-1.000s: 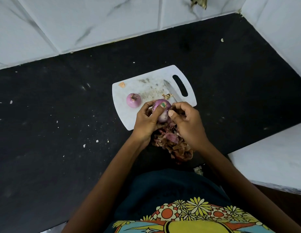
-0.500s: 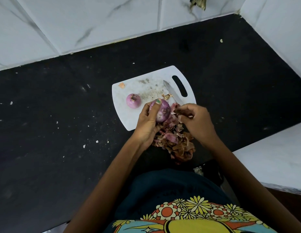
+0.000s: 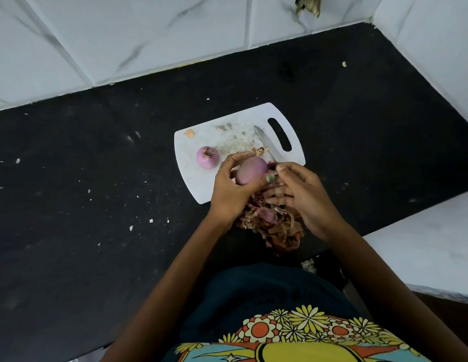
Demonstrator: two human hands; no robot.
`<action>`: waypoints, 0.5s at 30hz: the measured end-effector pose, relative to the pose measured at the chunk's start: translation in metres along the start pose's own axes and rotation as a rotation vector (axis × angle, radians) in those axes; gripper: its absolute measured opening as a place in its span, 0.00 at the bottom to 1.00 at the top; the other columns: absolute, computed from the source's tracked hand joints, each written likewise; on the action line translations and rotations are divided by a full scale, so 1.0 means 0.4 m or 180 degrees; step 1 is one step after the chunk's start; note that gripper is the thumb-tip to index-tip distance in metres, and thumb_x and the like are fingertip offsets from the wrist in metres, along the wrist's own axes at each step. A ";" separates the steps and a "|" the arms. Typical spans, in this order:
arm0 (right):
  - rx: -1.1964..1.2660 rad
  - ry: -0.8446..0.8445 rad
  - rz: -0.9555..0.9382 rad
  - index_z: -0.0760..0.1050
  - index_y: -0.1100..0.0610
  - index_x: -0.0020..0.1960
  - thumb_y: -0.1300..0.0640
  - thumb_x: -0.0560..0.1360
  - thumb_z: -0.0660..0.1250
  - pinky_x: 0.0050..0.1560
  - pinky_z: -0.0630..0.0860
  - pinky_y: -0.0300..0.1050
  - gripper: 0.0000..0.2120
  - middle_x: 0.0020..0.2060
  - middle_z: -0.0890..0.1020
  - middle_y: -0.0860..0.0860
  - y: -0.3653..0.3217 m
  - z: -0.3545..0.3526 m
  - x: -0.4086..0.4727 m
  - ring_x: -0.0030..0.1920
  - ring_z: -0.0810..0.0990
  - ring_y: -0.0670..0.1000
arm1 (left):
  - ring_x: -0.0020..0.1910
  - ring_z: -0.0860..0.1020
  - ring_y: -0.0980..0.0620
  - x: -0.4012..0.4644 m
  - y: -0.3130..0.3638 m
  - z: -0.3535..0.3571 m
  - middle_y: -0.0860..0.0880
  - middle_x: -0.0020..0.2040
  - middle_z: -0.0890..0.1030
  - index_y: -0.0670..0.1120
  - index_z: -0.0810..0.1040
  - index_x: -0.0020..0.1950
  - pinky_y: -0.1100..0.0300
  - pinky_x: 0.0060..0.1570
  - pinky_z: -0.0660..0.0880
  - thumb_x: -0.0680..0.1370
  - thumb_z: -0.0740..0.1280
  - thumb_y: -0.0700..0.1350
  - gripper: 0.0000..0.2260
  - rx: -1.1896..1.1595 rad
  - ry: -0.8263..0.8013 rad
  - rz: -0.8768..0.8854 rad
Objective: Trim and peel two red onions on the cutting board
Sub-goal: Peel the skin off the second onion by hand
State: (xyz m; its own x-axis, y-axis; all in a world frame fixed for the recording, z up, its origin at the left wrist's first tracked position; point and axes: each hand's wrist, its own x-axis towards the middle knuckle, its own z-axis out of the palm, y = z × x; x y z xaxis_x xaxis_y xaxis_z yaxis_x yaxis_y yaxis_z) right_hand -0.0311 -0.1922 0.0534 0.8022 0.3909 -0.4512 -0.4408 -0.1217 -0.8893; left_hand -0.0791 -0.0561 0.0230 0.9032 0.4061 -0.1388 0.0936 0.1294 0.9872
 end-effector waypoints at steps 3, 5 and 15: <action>0.0378 -0.0259 0.0077 0.74 0.57 0.64 0.56 0.77 0.65 0.46 0.82 0.47 0.16 0.54 0.81 0.57 0.000 0.012 0.004 0.50 0.84 0.54 | 0.59 0.75 0.52 0.008 -0.011 -0.006 0.50 0.58 0.78 0.50 0.76 0.60 0.57 0.57 0.76 0.66 0.78 0.43 0.24 0.0813 -0.0094 0.0678; 0.0610 -0.0321 0.0016 0.73 0.58 0.65 0.59 0.76 0.66 0.47 0.82 0.46 0.18 0.57 0.81 0.55 0.005 0.023 0.007 0.54 0.83 0.53 | 0.61 0.73 0.50 0.007 -0.015 -0.001 0.51 0.58 0.76 0.52 0.77 0.61 0.56 0.60 0.73 0.66 0.77 0.42 0.24 0.1050 -0.0155 0.0819; 0.1837 -0.0546 0.0170 0.72 0.58 0.66 0.61 0.73 0.62 0.51 0.81 0.48 0.21 0.57 0.81 0.57 0.021 0.021 0.011 0.54 0.82 0.56 | 0.74 0.62 0.57 -0.009 0.004 0.000 0.50 0.73 0.67 0.50 0.71 0.69 0.59 0.72 0.61 0.75 0.64 0.42 0.22 0.0630 -0.0723 0.0553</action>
State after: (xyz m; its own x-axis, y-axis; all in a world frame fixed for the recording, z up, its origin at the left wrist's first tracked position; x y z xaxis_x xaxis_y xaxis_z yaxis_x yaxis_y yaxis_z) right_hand -0.0347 -0.1838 0.0446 0.7178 0.5453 -0.4330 -0.6644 0.3507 -0.6600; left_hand -0.0823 -0.0572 0.0250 0.9808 0.1922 0.0318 -0.0105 -0.1110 0.9938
